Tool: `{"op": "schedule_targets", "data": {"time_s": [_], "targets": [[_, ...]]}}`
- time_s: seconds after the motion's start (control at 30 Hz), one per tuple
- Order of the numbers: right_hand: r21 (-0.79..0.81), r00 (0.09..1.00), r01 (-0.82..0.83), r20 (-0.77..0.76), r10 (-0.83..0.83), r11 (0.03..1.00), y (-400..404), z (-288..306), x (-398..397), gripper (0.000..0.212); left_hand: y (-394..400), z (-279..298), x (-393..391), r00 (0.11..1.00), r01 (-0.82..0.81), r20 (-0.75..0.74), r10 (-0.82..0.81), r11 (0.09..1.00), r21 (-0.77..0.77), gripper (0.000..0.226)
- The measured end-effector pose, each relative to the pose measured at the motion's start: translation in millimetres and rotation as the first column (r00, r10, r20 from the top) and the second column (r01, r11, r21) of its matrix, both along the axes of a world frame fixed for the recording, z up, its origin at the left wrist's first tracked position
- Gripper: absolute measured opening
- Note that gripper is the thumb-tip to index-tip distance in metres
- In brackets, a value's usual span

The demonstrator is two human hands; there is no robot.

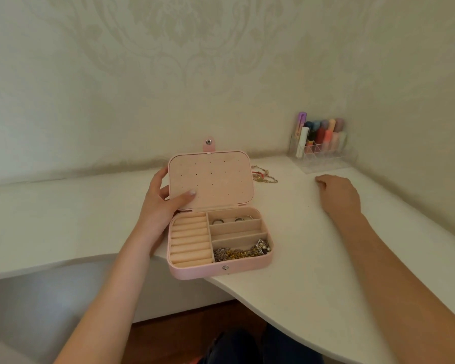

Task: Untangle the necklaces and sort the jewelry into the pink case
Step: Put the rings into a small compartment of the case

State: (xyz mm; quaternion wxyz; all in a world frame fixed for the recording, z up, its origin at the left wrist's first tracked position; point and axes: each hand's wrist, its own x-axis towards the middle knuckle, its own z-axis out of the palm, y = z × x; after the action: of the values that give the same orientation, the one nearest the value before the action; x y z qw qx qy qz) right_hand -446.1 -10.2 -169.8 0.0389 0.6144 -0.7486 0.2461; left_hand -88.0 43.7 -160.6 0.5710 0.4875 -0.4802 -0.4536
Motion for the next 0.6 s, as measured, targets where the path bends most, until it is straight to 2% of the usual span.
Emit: {"op": "schedule_targets", "data": {"time_s": [0.17, 0.23, 0.3, 0.37, 0.43, 0.5, 0.6], "targets": [[-0.09, 0.996, -0.057, 0.058, 0.063, 0.994, 4.0, 0.6, 3.1, 0.03, 0.0, -0.5, 0.7, 1.0, 0.015, 0.008, -0.015, 1.0, 0.0, 0.084], [-0.186, 0.963, -0.08, 0.24, 0.124, 0.979, 10.4, 6.6, 13.0, 0.025, -0.2, -0.3, 0.5, 1.0, 0.013, 0.012, -0.013, 1.0, -0.001, 0.086], [-0.316, 0.799, -0.125, 0.53, 0.284, 0.941, 20.9, 22.5, 37.4, 0.018, -0.6, 0.0, 0.8, 1.0, 0.013, 0.004, -0.013, 1.0, 0.005, 0.088], [-0.403, 0.592, -0.249, 0.656, 0.468, 0.88, 37.0, 43.5, 75.1, 0.016, -0.2, 0.6, 1.0, 1.0, 0.018, -0.001, -0.018, 1.0, 0.006, 0.092], [-0.397, 0.5, -0.438, 0.638, 0.586, 0.806, 54.3, 55.7, 114.1, 0.013, 0.5, 0.8, 0.9, 1.0, 0.018, 0.005, -0.018, 1.0, 0.011, 0.092], [-0.305, 0.505, -0.597, 0.576, 0.643, 0.742, 65.0, 55.2, 141.5, 0.011, 1.1, 0.8, 0.2, 1.0, 0.015, 0.007, -0.016, 1.0, 0.007, 0.087], [-0.185, 0.534, -0.716, 0.477, 0.699, 0.673, 66.6, 44.2, 149.1, 0.009, 2.1, 2.0, -1.1, 1.0, 0.013, 0.006, -0.013, 1.0, 0.0, 0.083]]}}
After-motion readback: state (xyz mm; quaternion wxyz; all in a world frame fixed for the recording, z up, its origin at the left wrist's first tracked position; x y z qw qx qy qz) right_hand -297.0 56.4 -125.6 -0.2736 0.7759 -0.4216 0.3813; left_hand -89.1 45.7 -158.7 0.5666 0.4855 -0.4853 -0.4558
